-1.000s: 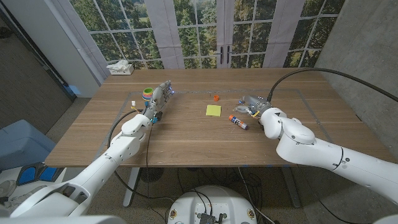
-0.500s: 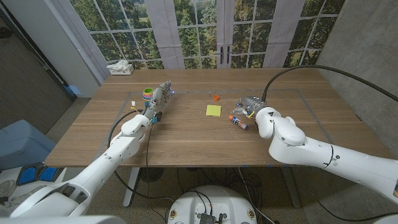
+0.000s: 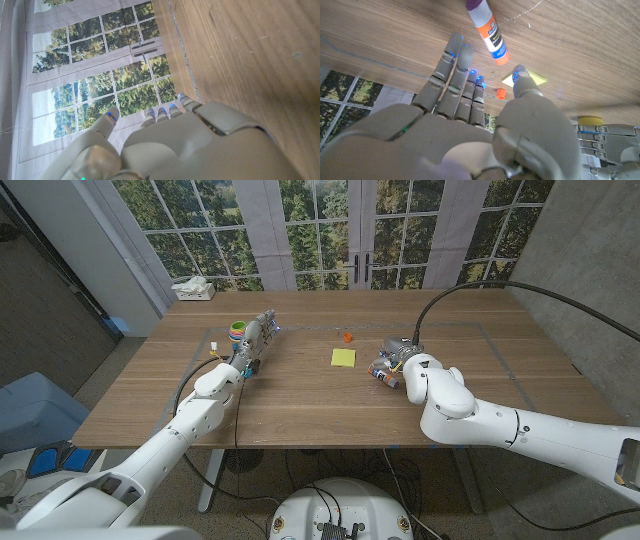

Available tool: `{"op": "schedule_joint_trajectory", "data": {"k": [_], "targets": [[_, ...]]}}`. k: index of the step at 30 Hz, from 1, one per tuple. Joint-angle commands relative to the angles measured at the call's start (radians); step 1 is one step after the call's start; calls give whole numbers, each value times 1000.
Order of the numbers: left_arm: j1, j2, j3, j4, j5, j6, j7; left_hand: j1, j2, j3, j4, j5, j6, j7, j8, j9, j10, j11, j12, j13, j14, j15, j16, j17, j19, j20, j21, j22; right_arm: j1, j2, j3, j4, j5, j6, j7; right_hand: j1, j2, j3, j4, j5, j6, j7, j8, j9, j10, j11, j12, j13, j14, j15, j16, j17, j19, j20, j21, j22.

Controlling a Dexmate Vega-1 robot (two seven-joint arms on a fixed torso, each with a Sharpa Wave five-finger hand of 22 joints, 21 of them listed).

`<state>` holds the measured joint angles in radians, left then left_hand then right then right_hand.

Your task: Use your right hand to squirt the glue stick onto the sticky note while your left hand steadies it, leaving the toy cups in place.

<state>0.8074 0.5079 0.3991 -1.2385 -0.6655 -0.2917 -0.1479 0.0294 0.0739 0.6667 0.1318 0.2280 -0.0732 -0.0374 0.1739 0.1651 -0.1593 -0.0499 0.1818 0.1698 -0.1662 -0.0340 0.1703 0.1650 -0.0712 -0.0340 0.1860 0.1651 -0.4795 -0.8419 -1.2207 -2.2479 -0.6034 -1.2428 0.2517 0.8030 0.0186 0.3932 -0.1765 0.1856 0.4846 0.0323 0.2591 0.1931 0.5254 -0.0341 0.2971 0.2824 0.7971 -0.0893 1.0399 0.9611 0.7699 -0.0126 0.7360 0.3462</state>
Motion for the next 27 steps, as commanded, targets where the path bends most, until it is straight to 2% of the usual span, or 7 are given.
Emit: {"op": "schedule_joint_trajectory", "data": {"k": [1,15,24,27], "targets": [[3,5,-1,-6,0,4,1,2,90,8,-1,8,3,-6,4,3,2,1,8,4,-51,-63,5,5,-11,-88,4,6,88,32,-106,34,-12,-57,41,13,10,11,3,8,8,-3,4,3,12,1,5,6,0,-124,0,2,-3,-9,10,2],[11,12,-3,-18,-2,11,4,3,89,9,-2,8,2,-5,3,3,1,2,8,4,-51,-61,5,4,-12,-88,4,6,133,53,-163,56,38,-77,2,25,11,18,10,4,27,-8,5,3,47,-8,14,19,9,-121,-17,-4,-5,-13,27,3],[12,16,-2,-22,-2,13,0,3,89,9,-3,8,2,-4,3,3,1,3,8,4,-52,-61,5,4,-14,-87,3,6,115,75,-197,84,26,-112,-128,11,-34,-5,13,5,41,-13,7,4,61,-21,16,33,17,-118,-13,10,0,-4,44,2],[12,16,-2,-22,-4,14,-1,3,89,9,-3,8,2,-4,3,3,1,3,8,4,-51,-61,5,4,-14,-87,3,6,124,84,-216,97,34,-127,-144,31,-43,-5,4,10,52,-18,10,5,72,-30,20,40,25,-125,-1,23,9,-9,54,1]]}}
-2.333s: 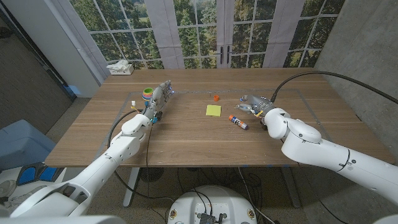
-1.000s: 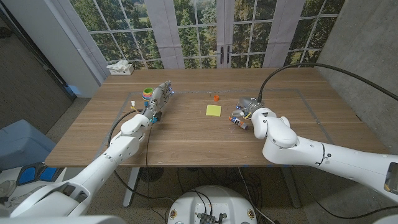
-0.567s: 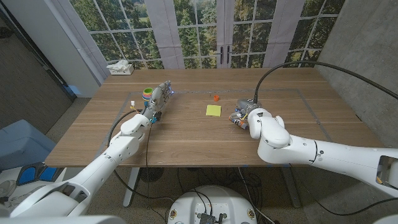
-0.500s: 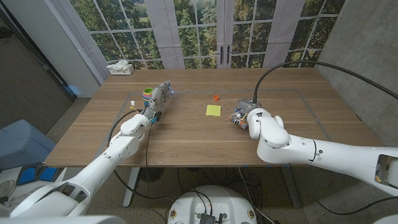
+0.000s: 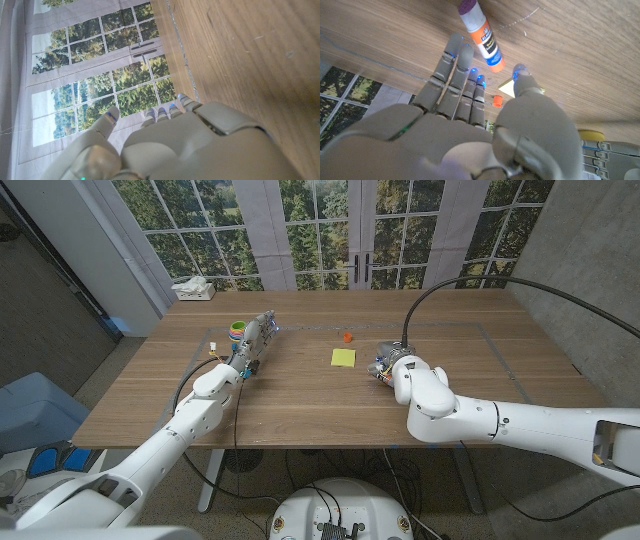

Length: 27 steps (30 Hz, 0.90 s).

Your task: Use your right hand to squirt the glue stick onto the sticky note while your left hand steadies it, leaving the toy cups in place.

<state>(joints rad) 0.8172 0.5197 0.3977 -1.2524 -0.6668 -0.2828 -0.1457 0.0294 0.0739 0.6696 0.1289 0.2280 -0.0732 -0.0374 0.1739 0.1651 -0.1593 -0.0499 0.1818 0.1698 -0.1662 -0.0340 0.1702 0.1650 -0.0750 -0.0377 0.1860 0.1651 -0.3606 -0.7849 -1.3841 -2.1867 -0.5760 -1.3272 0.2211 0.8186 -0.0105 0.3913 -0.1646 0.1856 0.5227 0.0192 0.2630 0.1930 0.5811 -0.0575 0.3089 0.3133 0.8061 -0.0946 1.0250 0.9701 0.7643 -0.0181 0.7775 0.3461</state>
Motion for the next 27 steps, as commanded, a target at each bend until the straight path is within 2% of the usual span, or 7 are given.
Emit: {"op": "schedule_joint_trajectory", "data": {"k": [1,10,13,20,24,27], "targets": [[3,4,-1,-9,-2,4,-2,3,89,6,0,8,2,-4,3,3,1,3,8,4,-52,-61,5,4,-10,-85,3,6,6,29,-52,39,16,-43,-116,22,-15,-3,-9,11,18,-7,7,6,17,-9,7,11,19,-121,19,19,16,-6,15,1],[3,4,-1,-8,-3,5,-3,2,87,6,-1,8,2,-4,3,3,1,2,8,4,-51,-62,5,4,-10,-83,4,6,62,56,-124,93,56,-69,-124,71,6,10,-11,20,37,-18,11,7,30,-17,9,23,32,-124,35,32,22,-16,30,1],[2,5,0,-8,-2,7,-4,2,87,6,-1,8,2,-4,3,3,1,3,8,4,-51,-62,5,4,-10,-83,4,6,64,61,-125,102,72,-69,-135,81,9,9,-11,20,43,-20,12,7,34,-18,10,26,40,-124,44,37,26,-22,36,1],[-2,3,1,-3,-2,6,-6,2,85,6,-2,7,3,-3,3,3,1,3,8,4,-51,-61,5,4,-11,-84,4,6,63,73,-126,126,70,-69,-144,149,31,16,-11,14,76,-32,19,9,79,-33,21,48,66,-123,104,108,30,-42,74,14],[-5,1,1,1,-2,4,-8,2,85,5,-2,7,2,-3,3,3,1,3,8,4,-51,-61,5,4,-11,-83,3,6,69,81,-133,144,73,-69,-140,185,37,17,-11,5,101,-47,25,10,98,-41,23,65,80,-124,147,172,36,-42,122,47],[-5,1,0,1,-4,4,-10,2,85,5,-2,7,3,-4,3,3,1,4,8,4,-51,-60,5,4,-11,-83,3,6,83,87,-153,160,62,-69,-122,196,38,17,-11,3,103,-47,24,10,106,-42,25,70,82,-125,157,189,36,-45,133,53]]}}
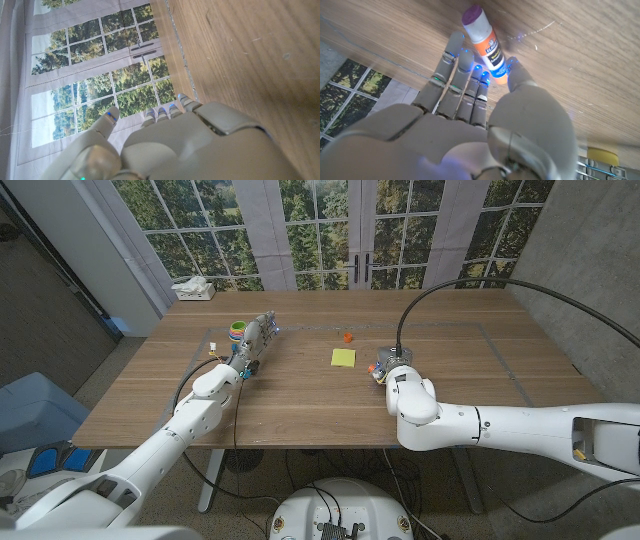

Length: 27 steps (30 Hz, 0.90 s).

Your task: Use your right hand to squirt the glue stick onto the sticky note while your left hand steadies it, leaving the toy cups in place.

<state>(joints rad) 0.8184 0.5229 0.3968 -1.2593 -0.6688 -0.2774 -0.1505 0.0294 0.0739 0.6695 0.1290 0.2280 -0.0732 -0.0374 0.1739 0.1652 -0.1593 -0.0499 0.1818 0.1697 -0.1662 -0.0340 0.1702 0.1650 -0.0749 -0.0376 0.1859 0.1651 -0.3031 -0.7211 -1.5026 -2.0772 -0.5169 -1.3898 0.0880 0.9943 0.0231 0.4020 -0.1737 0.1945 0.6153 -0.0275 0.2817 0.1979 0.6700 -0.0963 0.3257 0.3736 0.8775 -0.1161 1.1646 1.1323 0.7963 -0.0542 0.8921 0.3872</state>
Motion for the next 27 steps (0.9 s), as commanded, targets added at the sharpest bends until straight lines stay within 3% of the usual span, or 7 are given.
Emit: {"op": "schedule_joint_trajectory", "data": {"k": [1,7,10,13,15,21,27], "targets": [[-6,-2,1,8,-1,-1,-3,2,85,5,-3,7,2,-4,3,3,1,3,8,4,-51,-61,5,4,-11,-83,4,6,30,26,-39,56,9,-6,14,27,8,9,-2,-6,10,-2,5,5,17,-8,7,12,7,-104,18,35,2,-11,23,15],[-6,-2,1,9,-2,0,-5,3,84,5,-3,7,2,-2,3,3,1,4,8,4,-51,-61,5,4,-12,-84,3,6,43,29,-54,71,41,6,-16,75,41,30,0,-12,77,-19,26,7,90,-32,33,41,3,-105,30,82,-13,-32,58,20],[-6,-1,1,9,-3,1,-7,3,84,5,-4,7,3,-3,3,3,1,2,8,4,-51,-60,5,4,-12,-84,4,6,36,19,-40,68,63,31,-40,114,61,43,0,-9,139,-22,46,10,185,-52,81,81,17,-106,39,94,-23,-54,95,25],[-6,-2,1,8,-3,1,-6,3,84,5,-4,7,3,-2,3,3,1,3,8,4,-51,-61,5,4,-12,-84,4,6,22,12,-24,65,72,52,-69,148,88,52,2,-5,219,-39,70,17,246,-45,135,138,38,-107,46,95,-45,-78,135,33],[-6,-2,1,9,-2,1,-6,3,84,5,-4,7,2,-3,3,3,0,2,8,4,-51,-60,5,4,-12,-85,4,6,20,8,-19,63,79,60,-74,157,94,54,2,-4,245,-36,80,20,272,-45,157,159,43,-106,47,95,-43,-86,154,36],[-7,-2,2,9,-2,1,-6,3,83,5,-5,7,1,-2,3,3,-1,4,7,4,-52,-59,4,4,-12,-85,3,6,20,0,-13,59,94,76,-75,175,102,57,2,-3,313,-37,109,31,287,-37,187,205,60,-106,48,94,-49,-96,195,42],[-5,0,2,6,-2,4,-5,4,83,5,-7,6,1,-2,3,3,-1,5,7,4,-53,-59,4,3,-12,-85,4,5,-3,-13,12,51,93,105,-96,179,103,59,3,-2,325,-27,116,38,291,-26,196,222,60,-105,41,90,-52,-107,212,44]]}}
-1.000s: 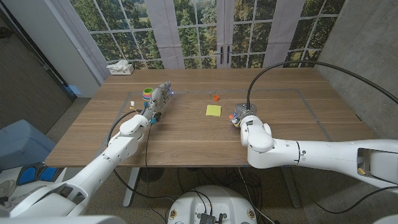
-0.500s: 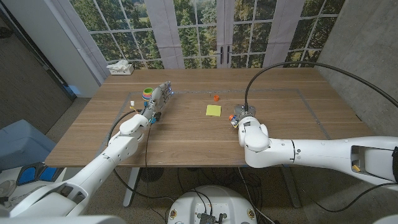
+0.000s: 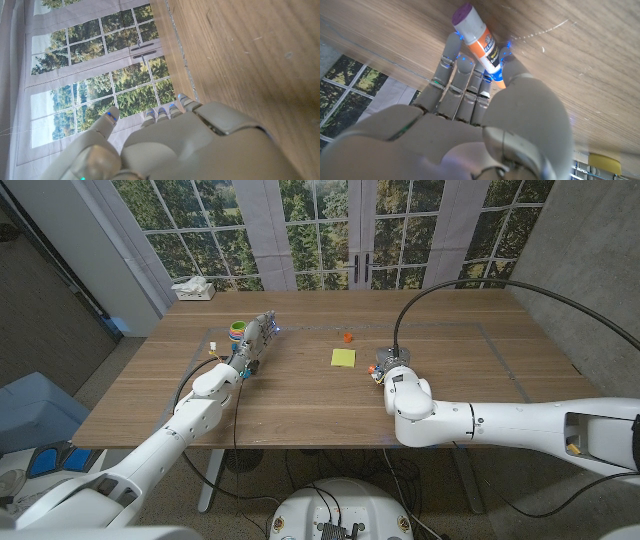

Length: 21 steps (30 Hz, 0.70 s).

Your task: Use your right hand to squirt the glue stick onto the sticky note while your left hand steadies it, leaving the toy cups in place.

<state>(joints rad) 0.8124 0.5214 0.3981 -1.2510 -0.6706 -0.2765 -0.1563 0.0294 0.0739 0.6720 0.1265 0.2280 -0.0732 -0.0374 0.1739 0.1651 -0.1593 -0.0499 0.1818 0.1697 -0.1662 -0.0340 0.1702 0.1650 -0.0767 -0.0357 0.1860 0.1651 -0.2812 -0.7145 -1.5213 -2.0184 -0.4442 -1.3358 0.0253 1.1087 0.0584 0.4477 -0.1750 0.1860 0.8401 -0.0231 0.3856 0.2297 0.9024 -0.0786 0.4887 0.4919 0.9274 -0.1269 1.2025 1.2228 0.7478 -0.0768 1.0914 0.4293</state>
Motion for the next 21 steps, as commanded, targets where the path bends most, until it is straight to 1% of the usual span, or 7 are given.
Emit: {"op": "schedule_joint_trajectory", "data": {"k": [1,2,5,8,15,16,21], "targets": [[1,1,1,-2,1,3,3,4,83,3,-5,6,1,-2,3,3,-1,5,8,4,-53,-59,4,3,-11,-86,4,5,-27,-21,32,-9,17,53,-36,67,66,14,3,8,104,-30,15,9,62,-36,37,109,4,-95,-8,-9,-3,-87,19,2],[0,1,1,-1,-1,3,-1,4,83,3,-5,6,1,-2,3,3,-2,5,7,4,-53,-59,4,3,-10,-87,4,5,-38,-26,42,-12,13,63,-48,70,66,15,3,8,110,-26,19,11,58,-36,37,114,-1,-95,-18,-16,-2,-89,25,2],[0,1,1,-1,-1,5,-1,5,83,3,-6,6,1,-2,3,3,-1,7,8,4,-53,-58,4,3,-11,-87,4,5,-65,-36,69,-23,4,83,-70,90,57,23,-1,12,123,-18,25,12,58,-22,51,149,-4,-98,-118,-107,-2,-98,73,-3],[-2,0,3,2,0,5,-2,5,83,3,-7,6,1,-1,3,3,-3,6,7,4,-54,-58,3,3,-11,-87,3,5,-107,-48,107,-33,-13,114,-110,113,46,23,-2,10,131,-15,29,14,64,-10,46,150,28,-99,-200,-203,-4,-106,111,-12],[-8,-4,4,12,0,2,-7,6,84,3,-9,6,0,-1,2,3,-2,7,7,4,-56,-60,3,3,-12,-87,3,5,-234,-72,235,-43,-46,220,-214,139,34,24,-2,-3,145,-9,34,17,73,-3,39,149,62,-101,-272,-284,-1,-128,151,-24],[-8,-5,4,12,0,2,-7,6,84,3,-9,6,-1,-1,2,3,-3,7,7,4,-56,-60,3,3,-12,-87,3,5,-241,-70,243,-42,-54,224,-209,142,33,24,-3,-4,145,-7,34,16,74,-1,39,150,63,-101,-282,-293,1,-131,156,-25],[-12,-8,6,18,2,2,-8,7,83,3,-10,6,-1,-2,2,3,-4,7,7,4,-57,-60,3,2,-12,-87,3,5,-325,-68,330,-30,-81,300,-274,157,29,26,-3,-8,152,-1,36,18,77,1,36,148,79,-101,-308,-316,8,-135,177,-29]]}}
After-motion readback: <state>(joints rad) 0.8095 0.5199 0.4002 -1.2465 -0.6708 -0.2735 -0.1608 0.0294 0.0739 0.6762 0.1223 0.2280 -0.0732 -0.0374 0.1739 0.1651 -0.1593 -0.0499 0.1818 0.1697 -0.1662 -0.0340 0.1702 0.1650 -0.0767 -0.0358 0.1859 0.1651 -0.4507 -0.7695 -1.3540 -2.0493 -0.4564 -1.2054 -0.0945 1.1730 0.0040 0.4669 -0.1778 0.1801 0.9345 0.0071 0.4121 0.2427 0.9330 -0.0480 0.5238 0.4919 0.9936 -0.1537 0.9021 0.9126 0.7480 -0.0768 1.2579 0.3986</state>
